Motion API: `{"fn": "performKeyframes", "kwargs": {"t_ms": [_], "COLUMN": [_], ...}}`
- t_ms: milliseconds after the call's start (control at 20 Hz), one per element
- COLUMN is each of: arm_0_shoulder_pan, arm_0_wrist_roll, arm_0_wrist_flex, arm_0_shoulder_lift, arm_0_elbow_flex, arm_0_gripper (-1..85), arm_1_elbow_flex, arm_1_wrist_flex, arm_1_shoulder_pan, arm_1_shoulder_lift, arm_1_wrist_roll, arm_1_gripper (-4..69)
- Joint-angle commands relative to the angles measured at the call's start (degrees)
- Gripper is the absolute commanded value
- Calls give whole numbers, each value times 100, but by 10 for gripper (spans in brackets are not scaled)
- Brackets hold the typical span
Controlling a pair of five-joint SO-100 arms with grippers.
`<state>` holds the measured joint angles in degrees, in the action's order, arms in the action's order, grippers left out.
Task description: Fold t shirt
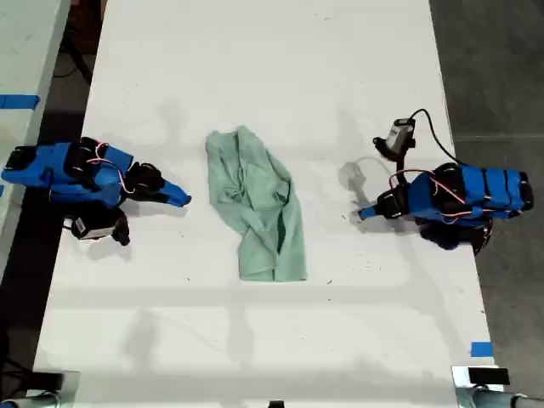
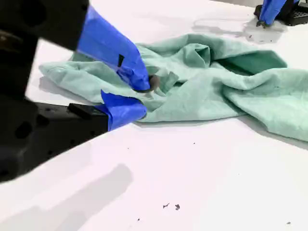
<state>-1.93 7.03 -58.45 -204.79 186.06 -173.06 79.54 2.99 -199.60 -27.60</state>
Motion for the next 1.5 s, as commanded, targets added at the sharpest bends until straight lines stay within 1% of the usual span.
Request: {"fn": "performKeyframes", "kwargs": {"t_ms": [0,50,100,250,350,400,450,500,550,650,700,750,850,950,1050,1150,1200,1250,1300,1400,1450], "arm_0_shoulder_pan": [141,229,211,492,536,571,694,914,1063,1178,1204,1222,1292,1494,1635,1723,1749,1740,1731,1591,1468], "arm_0_wrist_roll": [79,211,589,1204,1354,1415,1503,1503,1433,1169,949,738,571,606,782,800,782,642,571,431,264], "arm_0_wrist_flex": [79,88,-26,0,35,79,26,-202,-729,-2241,-2681,-2848,-2883,-2883,-2795,-2426,-2373,-2312,-2250,-2092,-2039], "arm_0_shoulder_lift": [-62,-62,-26,88,308,993,2250,3814,5300,7770,8675,9387,10468,11549,12586,13069,13280,13518,13720,13966,14019], "arm_0_elbow_flex": [255,255,246,211,-44,-519,-1415,-2733,-4280,-7523,-8824,-9756,-10942,-12059,-12999,-13069,-13061,-13052,-13052,-13052,-13052], "arm_0_gripper": [-2,1,-2,-2,-3,-3,-3,-3,-2,-2,-2,-2,-2,2,54,87,109,131,159,193,195], "arm_1_elbow_flex": [-439,-439,-404,-35,879,1529,2250,2962,3612,4755,5388,6144,7849,9791,11329,11988,11979,11979,11979,11971,11953], "arm_1_wrist_flex": [-123,-105,-53,-53,229,492,826,1134,1371,1538,1564,1617,1731,1951,1995,1881,1731,1617,1485,1318,1301], "arm_1_shoulder_pan": [-290,79,246,0,-132,-149,-185,-229,-290,-589,-826,-1107,-1679,-2206,-2470,-2531,-2505,-2452,-2373,-2224,-2127], "arm_1_shoulder_lift": [-70,-9,193,1125,2171,2716,3270,3771,4148,4834,5388,6152,7980,10020,11602,12454,12683,12885,13043,13219,13236], "arm_1_wrist_roll": [439,659,809,1459,1767,1863,1916,1986,2074,2276,2382,2470,2602,2769,2804,2865,2865,2865,2786,2566,2496], "arm_1_gripper": [-14,-12,-12,-12,-13,-13,-14,-15,-15,-15,-15,-15,-15,-15,-15,-15,19,109,222,302,332]}}
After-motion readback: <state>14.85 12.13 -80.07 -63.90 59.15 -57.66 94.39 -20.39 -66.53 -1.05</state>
